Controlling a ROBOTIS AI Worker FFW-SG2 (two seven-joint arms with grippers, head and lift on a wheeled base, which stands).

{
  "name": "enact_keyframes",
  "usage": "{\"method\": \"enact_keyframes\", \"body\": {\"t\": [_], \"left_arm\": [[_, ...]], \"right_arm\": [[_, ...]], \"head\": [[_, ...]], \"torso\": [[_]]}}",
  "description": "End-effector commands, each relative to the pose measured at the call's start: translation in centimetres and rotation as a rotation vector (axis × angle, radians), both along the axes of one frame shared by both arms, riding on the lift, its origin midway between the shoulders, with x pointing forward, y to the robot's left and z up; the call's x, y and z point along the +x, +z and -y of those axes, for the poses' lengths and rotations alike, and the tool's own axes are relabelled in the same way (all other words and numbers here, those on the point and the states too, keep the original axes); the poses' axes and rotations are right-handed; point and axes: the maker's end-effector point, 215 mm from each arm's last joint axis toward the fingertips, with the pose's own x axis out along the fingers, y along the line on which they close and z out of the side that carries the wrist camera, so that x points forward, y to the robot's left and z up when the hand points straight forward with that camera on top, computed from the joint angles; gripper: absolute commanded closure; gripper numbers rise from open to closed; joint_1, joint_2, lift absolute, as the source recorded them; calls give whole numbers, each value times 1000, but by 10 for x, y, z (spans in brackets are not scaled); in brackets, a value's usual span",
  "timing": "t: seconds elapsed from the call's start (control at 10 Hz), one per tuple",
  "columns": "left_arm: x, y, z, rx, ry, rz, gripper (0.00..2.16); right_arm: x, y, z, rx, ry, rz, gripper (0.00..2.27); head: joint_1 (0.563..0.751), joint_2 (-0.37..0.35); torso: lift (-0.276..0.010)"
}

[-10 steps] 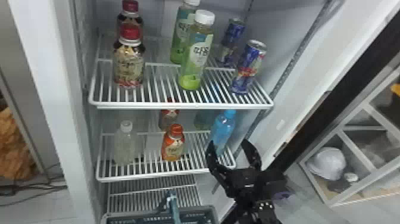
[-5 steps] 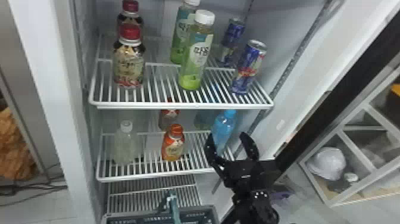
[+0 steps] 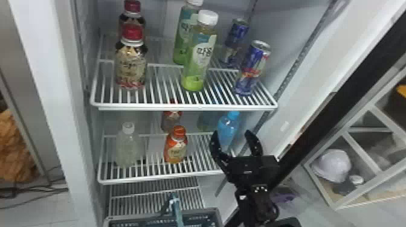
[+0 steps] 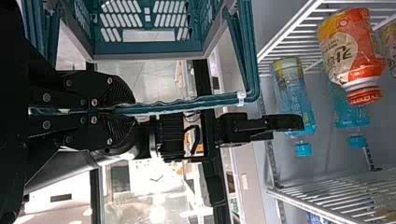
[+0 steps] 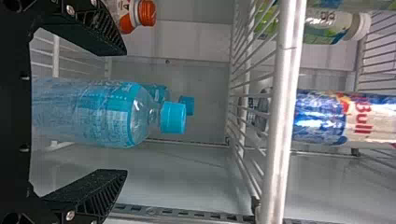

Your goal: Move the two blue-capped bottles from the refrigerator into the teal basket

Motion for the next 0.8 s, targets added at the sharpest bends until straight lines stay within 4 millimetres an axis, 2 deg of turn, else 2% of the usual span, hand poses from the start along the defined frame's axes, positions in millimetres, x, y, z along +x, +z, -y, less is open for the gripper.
{"method": "enact_keyframes", "body": {"t": [0.0, 0.4, 0.5, 0.7], "left_arm": [[0, 0, 0, -2, 0, 0, 1108], [0, 1, 1, -3, -1, 2, 1108], [0, 2, 1, -4, -1, 2, 1108], [-1, 1, 1, -4, -1, -1, 1108]], "right_arm": [[9, -6, 4, -2, -7, -9, 111], [26, -3, 12, 2, -22, 0, 150], [26, -1, 12, 2, -21, 2, 266], [21, -3, 12, 16, -23, 0, 671]], "head": [[695, -350], [695, -350], [695, -350], [695, -350]], "torso": [[-136], [-136], [-136], [-136]]}}
